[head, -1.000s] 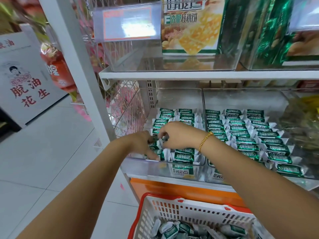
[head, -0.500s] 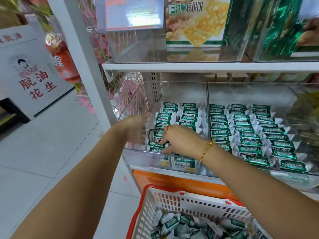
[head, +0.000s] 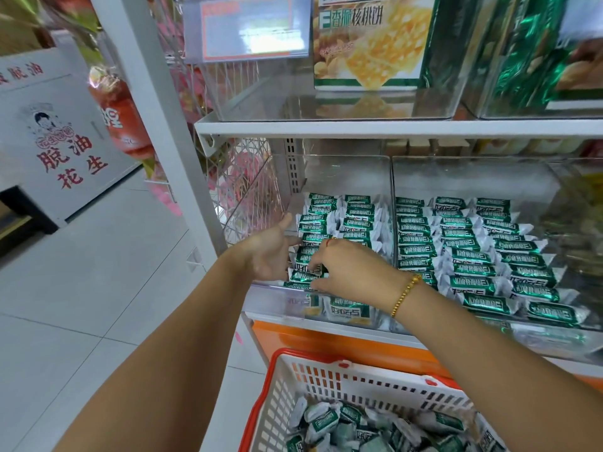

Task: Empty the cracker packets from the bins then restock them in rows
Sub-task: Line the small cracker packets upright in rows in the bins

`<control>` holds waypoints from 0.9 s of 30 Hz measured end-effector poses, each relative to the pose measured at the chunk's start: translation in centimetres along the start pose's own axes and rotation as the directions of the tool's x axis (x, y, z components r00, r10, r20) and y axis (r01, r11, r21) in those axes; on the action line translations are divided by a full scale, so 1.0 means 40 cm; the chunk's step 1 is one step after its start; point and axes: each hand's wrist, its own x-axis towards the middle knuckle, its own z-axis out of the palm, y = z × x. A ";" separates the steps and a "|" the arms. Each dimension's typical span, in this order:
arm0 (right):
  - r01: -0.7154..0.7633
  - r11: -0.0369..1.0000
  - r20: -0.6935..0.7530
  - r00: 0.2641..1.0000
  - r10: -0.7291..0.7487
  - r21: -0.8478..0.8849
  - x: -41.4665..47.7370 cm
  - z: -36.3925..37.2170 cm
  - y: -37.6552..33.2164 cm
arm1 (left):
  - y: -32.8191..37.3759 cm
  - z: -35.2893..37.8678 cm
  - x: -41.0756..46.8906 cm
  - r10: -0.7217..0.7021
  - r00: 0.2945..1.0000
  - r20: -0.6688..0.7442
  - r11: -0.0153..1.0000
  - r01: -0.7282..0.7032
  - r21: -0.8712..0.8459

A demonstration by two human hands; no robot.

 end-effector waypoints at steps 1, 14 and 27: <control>0.004 0.999 -0.038 0.999 -0.003 0.038 -0.011 -0.008 -0.004 | -0.001 0.002 0.007 -0.008 1.000 -0.006 1.000 0.009 0.029; 0.008 0.970 0.125 0.991 -0.040 0.244 -0.301 0.045 0.001 | -0.201 0.248 -0.228 0.850 0.437 -0.294 0.452 -0.320 0.832; -0.563 0.827 0.550 0.689 0.471 -0.003 -0.579 0.583 0.169 | -0.772 0.344 -0.025 0.132 0.983 -0.125 0.635 0.013 0.772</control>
